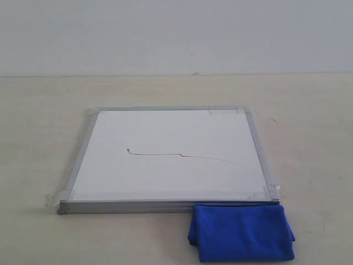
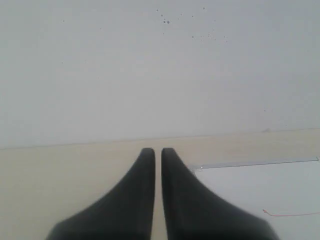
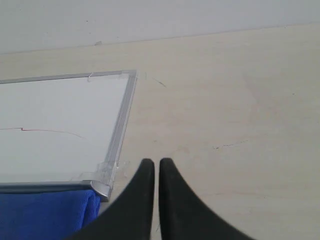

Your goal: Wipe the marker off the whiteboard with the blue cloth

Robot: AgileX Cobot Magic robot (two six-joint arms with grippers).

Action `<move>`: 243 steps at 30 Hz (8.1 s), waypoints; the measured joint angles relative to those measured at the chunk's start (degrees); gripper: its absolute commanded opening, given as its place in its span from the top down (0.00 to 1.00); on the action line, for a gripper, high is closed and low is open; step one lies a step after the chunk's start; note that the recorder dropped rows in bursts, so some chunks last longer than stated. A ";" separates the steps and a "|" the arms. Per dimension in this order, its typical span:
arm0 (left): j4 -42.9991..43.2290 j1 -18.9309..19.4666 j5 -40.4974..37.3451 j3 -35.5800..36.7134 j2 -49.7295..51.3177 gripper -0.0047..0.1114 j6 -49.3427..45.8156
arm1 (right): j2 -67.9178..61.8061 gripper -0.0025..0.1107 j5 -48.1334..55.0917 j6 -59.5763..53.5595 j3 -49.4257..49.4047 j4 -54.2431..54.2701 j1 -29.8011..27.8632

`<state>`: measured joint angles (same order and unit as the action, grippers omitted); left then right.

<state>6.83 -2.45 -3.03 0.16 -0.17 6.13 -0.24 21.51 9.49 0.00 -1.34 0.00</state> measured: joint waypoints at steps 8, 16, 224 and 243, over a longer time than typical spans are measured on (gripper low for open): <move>0.00 0.00 0.00 0.00 0.00 0.92 0.00 | 0.00 0.97 0.00 0.00 0.00 0.00 0.00; 0.00 0.00 0.00 0.00 0.00 0.92 0.00 | 0.00 0.97 0.00 0.00 0.00 0.00 0.00; 0.00 0.00 0.00 0.00 0.00 0.92 0.00 | -117.17 0.98 4.97 -46.39 71.28 22.20 31.83; 0.00 0.00 0.00 0.00 0.00 0.92 0.00 | -124.00 0.98 16.62 -25.82 85.56 2.00 25.94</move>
<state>6.83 -2.45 -3.03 0.16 -0.17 6.13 -124.24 38.12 -16.33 85.55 0.66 25.94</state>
